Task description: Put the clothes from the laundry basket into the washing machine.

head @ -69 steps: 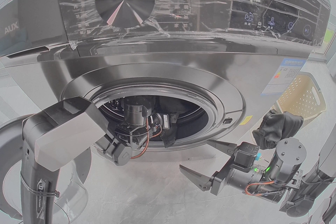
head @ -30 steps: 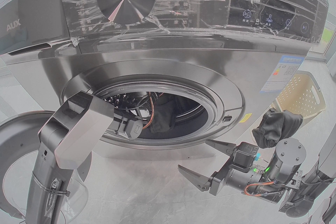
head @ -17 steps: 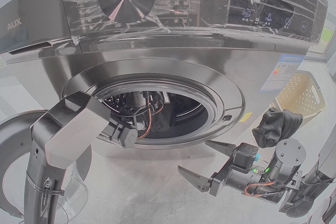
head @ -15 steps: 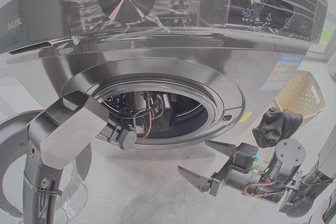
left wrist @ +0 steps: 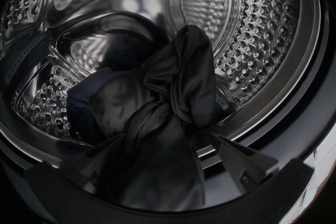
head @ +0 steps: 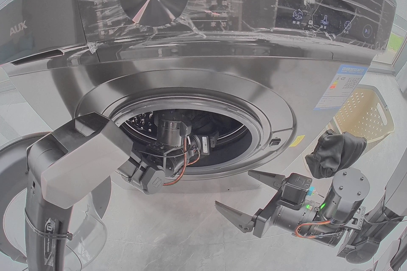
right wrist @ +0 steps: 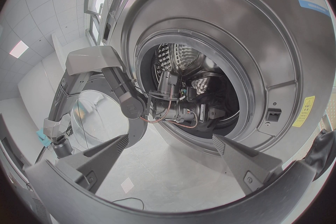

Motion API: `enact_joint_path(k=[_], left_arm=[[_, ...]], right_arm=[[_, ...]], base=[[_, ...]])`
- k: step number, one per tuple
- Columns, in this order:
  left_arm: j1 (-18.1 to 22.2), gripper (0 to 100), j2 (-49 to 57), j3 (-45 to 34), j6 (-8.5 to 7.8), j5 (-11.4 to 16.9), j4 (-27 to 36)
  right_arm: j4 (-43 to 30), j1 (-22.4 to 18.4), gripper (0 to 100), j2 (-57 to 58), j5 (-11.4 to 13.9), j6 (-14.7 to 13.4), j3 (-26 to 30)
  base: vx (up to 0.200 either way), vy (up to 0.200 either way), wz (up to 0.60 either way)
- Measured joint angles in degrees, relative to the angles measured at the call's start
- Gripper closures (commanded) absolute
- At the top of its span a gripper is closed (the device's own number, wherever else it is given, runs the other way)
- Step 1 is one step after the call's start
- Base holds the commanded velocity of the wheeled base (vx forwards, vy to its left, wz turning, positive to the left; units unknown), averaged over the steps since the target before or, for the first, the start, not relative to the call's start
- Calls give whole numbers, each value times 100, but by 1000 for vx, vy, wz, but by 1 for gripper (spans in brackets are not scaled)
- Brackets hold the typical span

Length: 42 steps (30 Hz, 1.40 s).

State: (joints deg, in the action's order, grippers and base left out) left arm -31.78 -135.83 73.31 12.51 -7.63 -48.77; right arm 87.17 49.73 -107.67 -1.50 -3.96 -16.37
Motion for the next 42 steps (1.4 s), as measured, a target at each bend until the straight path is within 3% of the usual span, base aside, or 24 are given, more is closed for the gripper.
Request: enact_joint_path(k=[7, 14, 23, 35, 36, 42], left_arm=[[67, 100, -240, 249, -44, -2, -49], [117, 100, -310, 686, 49, -24, -161], [229, 100, -458, 1805, 232, -71, -900], [293, 100, -1045, 3079, 221, -229, -1013], [295, 0, -1086, 3096, 221, -230, -1018], [284, 0, -1175, 2979, 216, -246, -998]], right_arm=[[0, 0, 0, 0, 2, 0, -16], [0, 0, 0, 0, 2, 0, -29], [2, -1, 0, 0, 0, -2, -40], [6, -1, 0, 0, 0, -9, -44], [6, -1, 0, 0, 0, -9, -41], [9, -1, 0, 0, 0, -9, -38]], base=[[0, 0, 0], [0, 0, 0], [0, 0, 0], [0, 0, 0], [0, 0, 0], [0, 0, 0]])
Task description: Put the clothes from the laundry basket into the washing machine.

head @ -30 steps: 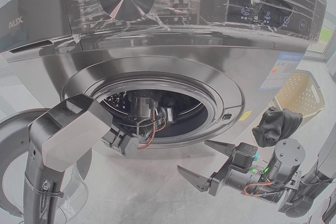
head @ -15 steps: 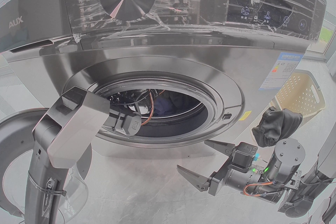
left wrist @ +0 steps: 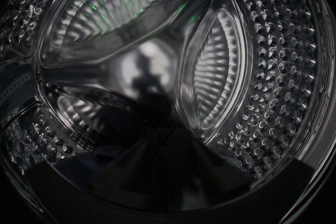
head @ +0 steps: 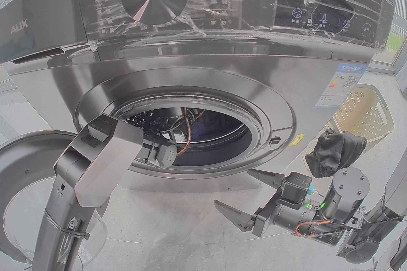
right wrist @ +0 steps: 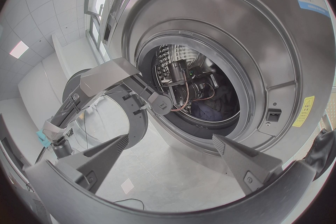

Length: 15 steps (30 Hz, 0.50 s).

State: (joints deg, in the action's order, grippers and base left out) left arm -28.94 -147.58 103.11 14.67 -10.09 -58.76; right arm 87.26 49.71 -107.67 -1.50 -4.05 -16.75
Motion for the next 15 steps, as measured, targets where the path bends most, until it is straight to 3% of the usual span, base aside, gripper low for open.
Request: enact_joint_path(k=[7, 15], left_arm=[[-30, 0, 98, -400, -17, -99, 43], [-44, 0, 393, -1207, -218, -112, -20]], right_arm=[[-2, 0, 0, 1, 0, 0, 2], [0, 1, 0, 1, 0, 0, 9]], base=[[0, 0, 0], [0, 0, 0]])
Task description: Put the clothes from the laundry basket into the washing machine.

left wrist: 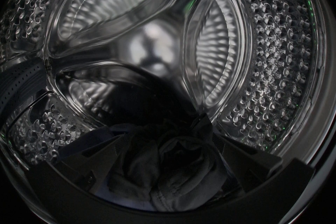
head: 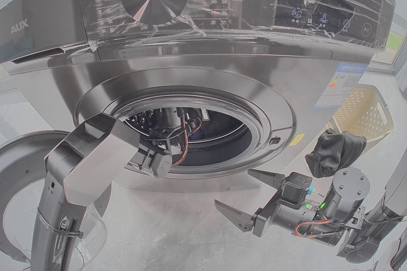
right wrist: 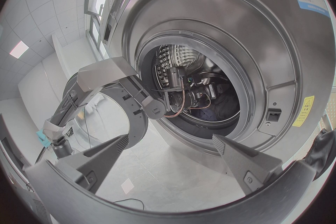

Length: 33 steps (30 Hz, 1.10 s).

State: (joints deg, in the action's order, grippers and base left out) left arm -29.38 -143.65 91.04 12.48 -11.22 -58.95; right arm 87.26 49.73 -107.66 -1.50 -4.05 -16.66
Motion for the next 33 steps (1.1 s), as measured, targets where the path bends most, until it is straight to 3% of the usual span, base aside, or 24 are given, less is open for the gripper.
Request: enact_joint_path(k=[10, 21, 29, 33], left_arm=[[-223, 0, 842, -1874, -178, 55, -501], [-780, 0, 1668, -4868, -404, 229, -2253], [-1053, 0, 2883, -6577, -513, 273, -2669], [-1113, 0, 3536, -7300, -672, 249, -2762]], right_arm=[[-4, 0, 0, 13, -5, 2, 21], [-24, -12, 0, 284, -60, -20, 269], [-77, -207, 0, 857, -266, -60, 716], [-105, -463, 0, 1161, -340, -95, 896]], base=[[0, 0, 0], [0, 0, 0], [0, 0, 0], [-200, 0, 0]])
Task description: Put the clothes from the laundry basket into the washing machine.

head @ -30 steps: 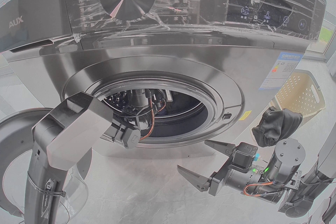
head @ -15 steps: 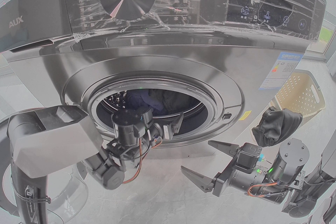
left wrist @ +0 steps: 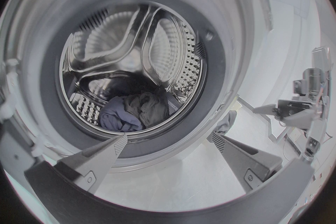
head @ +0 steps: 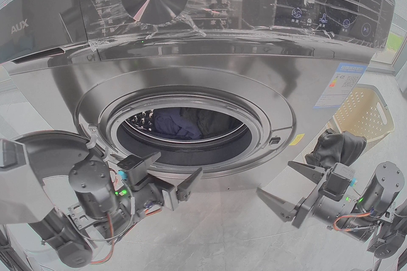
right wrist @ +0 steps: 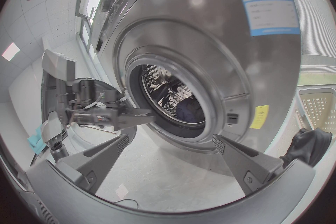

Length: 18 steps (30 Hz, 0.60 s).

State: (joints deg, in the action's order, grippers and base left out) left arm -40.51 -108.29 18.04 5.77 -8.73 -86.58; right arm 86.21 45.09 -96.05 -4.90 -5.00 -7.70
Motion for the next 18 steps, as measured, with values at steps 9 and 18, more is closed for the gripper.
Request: enact_joint_path(k=[9, 18], left_arm=[[-12, 0, 1246, -1190, -235, -33, -163], [168, 0, 2289, -1679, -260, -84, 17]], right_arm=[[-44, -855, 0, 724, -46, -20, 589], [-690, -1332, 0, 1421, -148, -1, 667]], base=[[-200, 0, 0], [-200, 0, 0]])
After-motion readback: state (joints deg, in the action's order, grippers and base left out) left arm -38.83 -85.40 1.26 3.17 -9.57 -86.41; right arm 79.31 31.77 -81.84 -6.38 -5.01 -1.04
